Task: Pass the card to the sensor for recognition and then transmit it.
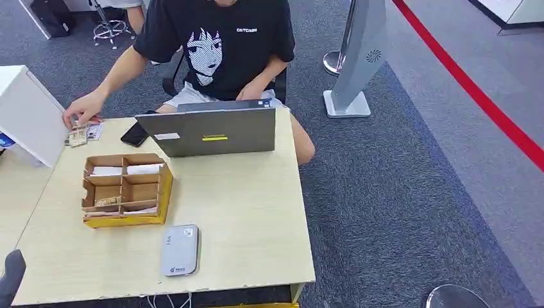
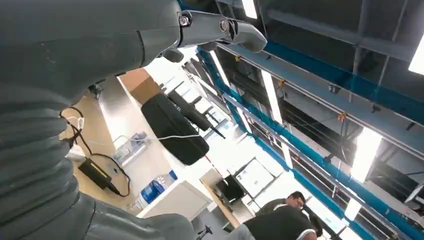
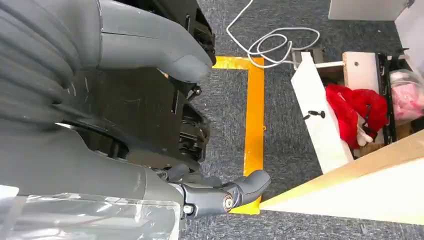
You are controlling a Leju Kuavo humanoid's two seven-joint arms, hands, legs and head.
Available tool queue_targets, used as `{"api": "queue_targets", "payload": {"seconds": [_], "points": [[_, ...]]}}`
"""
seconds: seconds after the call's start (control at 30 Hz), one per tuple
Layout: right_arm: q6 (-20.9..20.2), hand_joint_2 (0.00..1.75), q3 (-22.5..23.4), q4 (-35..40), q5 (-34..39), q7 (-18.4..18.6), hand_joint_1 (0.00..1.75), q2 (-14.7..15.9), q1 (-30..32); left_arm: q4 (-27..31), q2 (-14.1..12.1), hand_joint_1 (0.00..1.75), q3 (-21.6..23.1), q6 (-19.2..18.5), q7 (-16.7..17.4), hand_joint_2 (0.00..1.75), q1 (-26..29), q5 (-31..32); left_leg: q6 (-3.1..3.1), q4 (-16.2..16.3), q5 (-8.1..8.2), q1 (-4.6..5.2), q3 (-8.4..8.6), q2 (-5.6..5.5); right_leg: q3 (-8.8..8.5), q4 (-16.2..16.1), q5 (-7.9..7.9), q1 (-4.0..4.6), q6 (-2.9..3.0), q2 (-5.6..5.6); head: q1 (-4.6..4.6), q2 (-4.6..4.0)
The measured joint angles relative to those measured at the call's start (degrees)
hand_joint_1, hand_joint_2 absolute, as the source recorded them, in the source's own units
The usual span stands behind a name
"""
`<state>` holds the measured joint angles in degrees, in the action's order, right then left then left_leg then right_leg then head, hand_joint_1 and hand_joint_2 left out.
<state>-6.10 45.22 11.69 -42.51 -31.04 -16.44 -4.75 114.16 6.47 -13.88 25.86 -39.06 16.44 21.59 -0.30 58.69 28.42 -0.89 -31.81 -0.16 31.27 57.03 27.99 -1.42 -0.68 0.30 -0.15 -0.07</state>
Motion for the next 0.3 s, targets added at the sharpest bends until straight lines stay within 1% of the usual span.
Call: {"api": "queue_targets", "payload": {"seconds": [0.07,0.1,0.13,0.17,0.2,0.23,0.27,0.3], "points": [[0.02,1.75,0.00,0.02,0.00,0.00,0.00,0.02,0.00,0.09,0.24,0.00,-0.31,-0.11,0.00,1.75,0.15,-0.09,0.00,0.00,0.00,0.00,-0.01,0.00,0.00,0.00,0.00,0.00,0.00,0.00,-0.02,0.02],[0.00,1.75,0.02,0.02,0.04,0.00,0.00,0.00,-0.01,0.18,0.28,0.00,-0.39,-1.86,-0.13,1.75,0.22,-1.90,0.00,0.00,0.00,0.00,-0.01,-0.01,0.00,0.00,0.00,0.00,0.00,0.00,0.00,0.02],[-0.22,1.75,0.06,0.02,0.32,-0.09,0.00,0.00,-0.01,0.20,0.28,0.00,-0.59,-5.75,-0.42,1.75,0.38,-5.71,0.00,0.00,0.00,0.01,-0.02,-0.01,0.00,0.00,0.01,0.00,0.00,0.00,-0.02,0.00],[-0.53,1.75,0.18,0.02,0.59,-0.22,0.00,0.00,-0.01,0.20,0.35,0.00,-1.05,-11.09,-0.57,1.75,0.59,-10.85,0.00,0.00,0.01,0.00,-0.02,0.01,0.01,0.00,0.01,0.00,0.00,0.02,-0.02,0.02],[-0.79,1.75,0.46,0.02,0.76,-0.44,0.00,0.00,0.00,-0.04,1.05,0.00,-2.67,-22.31,-0.65,1.75,0.61,-21.02,0.00,-0.01,0.01,0.00,-0.03,0.01,0.01,0.00,0.00,0.00,0.00,0.04,-0.02,0.00],[-0.74,1.75,0.59,0.02,0.79,-0.46,0.00,0.00,0.02,-0.57,2.19,0.00,-4.99,-33.06,-0.74,1.75,0.24,-27.57,0.00,-0.01,0.01,0.00,-0.04,0.01,0.01,0.00,0.00,0.00,0.00,0.03,-0.04,0.00],[-0.87,1.75,0.81,0.02,1.03,-0.52,0.00,0.02,0.03,-2.00,3.50,0.00,-9.02,-45.91,-0.74,1.75,-0.59,-32.46,0.00,-0.02,0.01,0.01,-0.04,0.00,0.00,0.00,0.01,-0.01,0.00,0.01,0.00,0.00],[-1.12,1.75,1.07,0.02,1.22,-0.52,0.00,0.02,0.03,-3.53,4.75,0.00,-12.52,-54.16,-0.59,1.75,-1.41,-34.10,0.00,-0.02,0.01,0.01,-0.03,-0.01,0.00,0.00,0.01,-0.01,0.00,0.00,-0.02,0.02]]}}
